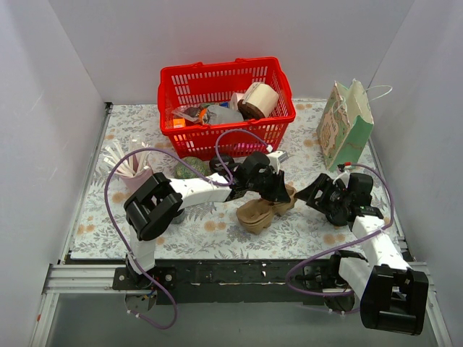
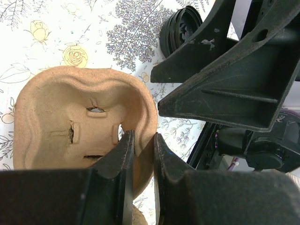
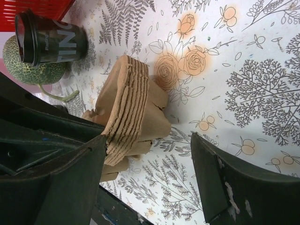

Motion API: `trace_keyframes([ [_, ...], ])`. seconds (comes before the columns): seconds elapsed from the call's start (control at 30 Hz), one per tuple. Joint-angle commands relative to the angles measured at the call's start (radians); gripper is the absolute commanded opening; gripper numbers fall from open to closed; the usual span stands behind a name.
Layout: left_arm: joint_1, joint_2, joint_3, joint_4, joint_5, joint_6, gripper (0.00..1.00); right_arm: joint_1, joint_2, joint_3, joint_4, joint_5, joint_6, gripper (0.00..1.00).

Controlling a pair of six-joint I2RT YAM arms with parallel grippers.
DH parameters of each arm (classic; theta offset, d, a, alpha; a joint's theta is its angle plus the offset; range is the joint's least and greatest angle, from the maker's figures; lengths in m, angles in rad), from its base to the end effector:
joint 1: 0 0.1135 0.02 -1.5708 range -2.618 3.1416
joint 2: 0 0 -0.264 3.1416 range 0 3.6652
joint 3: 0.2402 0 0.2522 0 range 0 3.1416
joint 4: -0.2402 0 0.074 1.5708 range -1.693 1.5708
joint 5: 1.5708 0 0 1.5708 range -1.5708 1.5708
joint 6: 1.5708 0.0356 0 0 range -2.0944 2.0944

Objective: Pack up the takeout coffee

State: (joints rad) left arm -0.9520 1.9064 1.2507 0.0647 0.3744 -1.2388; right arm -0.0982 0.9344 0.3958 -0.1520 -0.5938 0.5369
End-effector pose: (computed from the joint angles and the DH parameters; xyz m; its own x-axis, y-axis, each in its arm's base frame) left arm 0.2369 -0.3551 0.2013 -0.9886 -0.1286 -0.0780 -0.0010 0.5244 -0.8515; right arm 0.1850 0.0018 0.1857 -0.7227 0.4972 -0.4801 0.0252 0.7132 0.7005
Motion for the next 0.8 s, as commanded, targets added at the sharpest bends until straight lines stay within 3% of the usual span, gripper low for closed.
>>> trace_keyframes([
  [0.0, -0.002, -0.056, -0.008, 0.018, 0.029, -0.005, 0.0, -0.005, 0.014, -0.006, 0.071, -0.041, 0.02, 0.8],
  [0.5, -0.01, -0.064, -0.005, 0.004, 0.009, 0.007, 0.02, -0.005, -0.009, -0.077, 0.055, -0.041, 0.037, 0.79],
  [0.57, -0.017, -0.07, -0.007, -0.011, 0.024, 0.042, 0.1, -0.005, -0.016, -0.08, 0.057, -0.041, 0.041, 0.79],
  [0.77, -0.031, -0.124, -0.042, -0.048, 0.064, 0.145, 0.57, -0.006, -0.094, -0.046, -0.082, 0.074, 0.011, 0.8],
])
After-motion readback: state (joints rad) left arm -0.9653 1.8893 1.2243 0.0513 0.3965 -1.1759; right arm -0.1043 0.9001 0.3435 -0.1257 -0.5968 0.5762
